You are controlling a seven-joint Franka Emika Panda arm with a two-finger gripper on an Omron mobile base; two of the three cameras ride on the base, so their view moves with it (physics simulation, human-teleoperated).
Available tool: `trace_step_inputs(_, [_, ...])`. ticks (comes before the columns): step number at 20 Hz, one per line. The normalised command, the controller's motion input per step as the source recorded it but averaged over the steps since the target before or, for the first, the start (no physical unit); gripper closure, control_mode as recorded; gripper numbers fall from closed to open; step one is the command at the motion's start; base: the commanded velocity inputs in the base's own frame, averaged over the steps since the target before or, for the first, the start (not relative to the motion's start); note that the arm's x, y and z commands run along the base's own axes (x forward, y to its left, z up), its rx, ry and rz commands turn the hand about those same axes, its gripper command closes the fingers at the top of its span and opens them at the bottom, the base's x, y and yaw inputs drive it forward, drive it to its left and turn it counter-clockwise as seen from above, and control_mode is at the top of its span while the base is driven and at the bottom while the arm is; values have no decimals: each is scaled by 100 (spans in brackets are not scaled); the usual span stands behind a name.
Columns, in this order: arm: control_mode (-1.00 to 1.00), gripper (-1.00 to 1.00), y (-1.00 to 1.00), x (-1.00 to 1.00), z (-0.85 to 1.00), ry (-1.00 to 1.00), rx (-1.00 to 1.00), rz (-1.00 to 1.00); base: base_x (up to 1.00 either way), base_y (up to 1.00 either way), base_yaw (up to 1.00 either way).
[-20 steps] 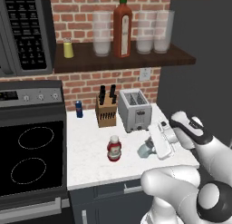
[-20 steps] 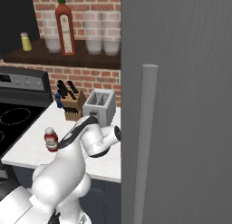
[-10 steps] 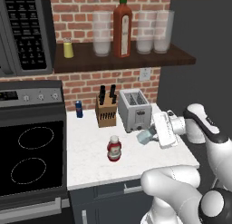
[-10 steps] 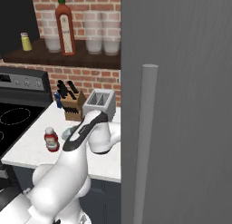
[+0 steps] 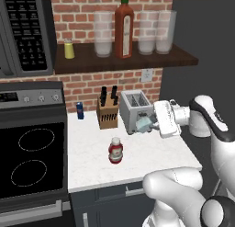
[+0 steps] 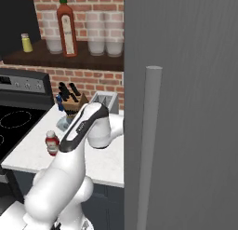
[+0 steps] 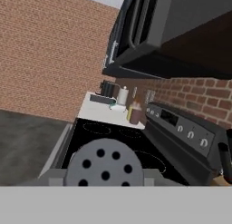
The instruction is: Put the shaker and condiment bottle from the counter next to their counterparts in the cabinet.
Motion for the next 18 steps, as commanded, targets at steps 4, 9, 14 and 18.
trace_step_inputs(4, [-100, 100, 31, 0, 50, 0, 0, -4, 0, 0, 0])
trace_step_inputs(9, [-100, 100, 34, 0, 51, 0, 0, -4, 0, 0, 0])
trace_step_inputs(14, [-100, 100, 25, 0, 57, 0, 7, -6, 0, 0, 0])
trace_step_inputs(18, [-100, 100, 18, 0, 61, 0, 11, -7, 0, 0, 0])
